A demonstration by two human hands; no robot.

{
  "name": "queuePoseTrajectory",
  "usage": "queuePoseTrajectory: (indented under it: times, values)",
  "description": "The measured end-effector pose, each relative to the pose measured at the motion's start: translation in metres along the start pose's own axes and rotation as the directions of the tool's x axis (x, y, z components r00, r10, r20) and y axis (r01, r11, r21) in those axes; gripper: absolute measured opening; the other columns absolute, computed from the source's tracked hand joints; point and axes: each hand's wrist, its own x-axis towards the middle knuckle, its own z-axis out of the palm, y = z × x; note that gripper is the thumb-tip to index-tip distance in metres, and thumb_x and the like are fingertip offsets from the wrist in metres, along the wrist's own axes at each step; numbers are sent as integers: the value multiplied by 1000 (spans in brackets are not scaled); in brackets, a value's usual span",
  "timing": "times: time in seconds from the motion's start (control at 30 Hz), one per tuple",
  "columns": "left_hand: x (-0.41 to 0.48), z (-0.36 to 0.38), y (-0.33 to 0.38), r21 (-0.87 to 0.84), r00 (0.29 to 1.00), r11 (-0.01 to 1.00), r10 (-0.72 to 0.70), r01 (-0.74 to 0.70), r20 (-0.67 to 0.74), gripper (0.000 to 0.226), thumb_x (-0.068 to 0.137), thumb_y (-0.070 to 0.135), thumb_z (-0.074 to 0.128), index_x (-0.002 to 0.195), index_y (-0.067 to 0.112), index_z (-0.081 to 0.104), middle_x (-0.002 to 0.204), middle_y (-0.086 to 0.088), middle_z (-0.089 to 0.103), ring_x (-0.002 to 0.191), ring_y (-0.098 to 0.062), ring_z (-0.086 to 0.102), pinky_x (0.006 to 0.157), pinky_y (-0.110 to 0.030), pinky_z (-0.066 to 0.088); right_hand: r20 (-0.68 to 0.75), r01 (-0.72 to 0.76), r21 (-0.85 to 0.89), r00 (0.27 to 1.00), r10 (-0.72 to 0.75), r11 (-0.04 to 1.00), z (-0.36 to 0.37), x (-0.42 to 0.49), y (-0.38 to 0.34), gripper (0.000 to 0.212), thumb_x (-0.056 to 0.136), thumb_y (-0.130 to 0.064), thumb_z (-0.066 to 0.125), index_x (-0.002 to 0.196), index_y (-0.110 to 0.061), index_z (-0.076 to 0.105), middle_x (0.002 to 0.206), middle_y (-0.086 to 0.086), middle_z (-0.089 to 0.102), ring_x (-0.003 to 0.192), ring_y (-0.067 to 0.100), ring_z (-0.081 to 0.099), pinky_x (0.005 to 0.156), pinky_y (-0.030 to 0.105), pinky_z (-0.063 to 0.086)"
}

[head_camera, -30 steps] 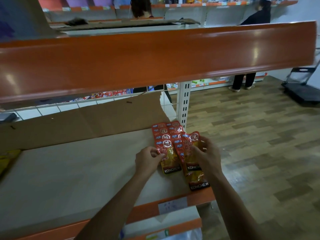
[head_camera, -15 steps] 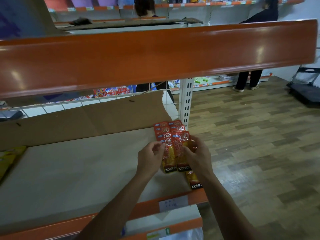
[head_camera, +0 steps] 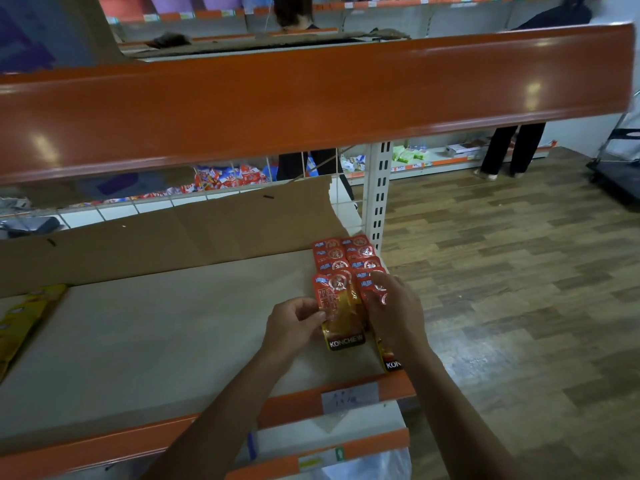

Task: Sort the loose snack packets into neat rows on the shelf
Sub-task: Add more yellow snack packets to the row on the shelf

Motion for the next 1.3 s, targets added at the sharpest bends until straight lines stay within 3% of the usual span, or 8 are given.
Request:
queuePoseTrajectory:
  times: [0.13,0.3,0.47,0.87,1.1,1.23,1.3]
  values:
    - [-1,1,-6,52,999,998,-32,32,-3,10,84,10,70,87,19,71,83,-3,73,74,-17,67,80,-40,57,6,57,-129,998,-57,990,-1,-2,10,33,91,-10,55,123,-13,61,125,6,61,116,24,49,89,29,36]
    - [-2,9,-5,89,1000,996,-15,13,15,14,82,11,73,95,15,69,87,-3,73,80,-16,70,79,-38,58,17,46,-151,999,-44,987,0,-6,13,34,93,-13,53,126,-10,59,132,7,58,127,24,45,104,34,34]
    - [-4,12,-5,193,999,981,32,-31,-5,19,79,16,76,82,28,62,82,4,72,73,-10,69,75,-33,58,13,25,-134,1000,-23,991,-1,-8,16,35,93,-18,55,127,-10,58,131,8,58,125,25,46,102,36,35]
    - [-6,14,2,230,999,973,27,-21,-22,13,82,17,73,88,21,62,84,1,70,69,-11,70,76,-33,58,20,10,-125,1000,-7,992,-1,-14,16,35,95,-20,52,128,-11,56,133,7,56,124,23,46,100,36,38]
    - [-11,14,0,303,996,952,66,-46,-55,20,83,28,73,98,17,65,84,6,66,80,-12,67,78,-37,58,7,73,-137,997,-73,988,5,-19,11,32,94,-16,51,123,-7,60,128,11,59,121,27,50,100,37,39]
    - [-18,0,0,387,985,918,137,-89,-100,20,88,31,66,101,17,68,84,10,64,81,-7,63,81,-29,55,50,135,-154,990,-129,979,20,-23,-2,39,91,-22,59,127,-9,58,130,10,58,125,29,49,106,45,38]
    - [-24,-12,-2,419,978,901,176,-113,-113,14,88,31,65,97,19,68,83,12,65,81,-5,62,83,-28,53,48,195,-160,981,-190,968,30,-27,-14,36,89,-22,54,122,-6,61,124,12,62,120,31,54,102,44,41]
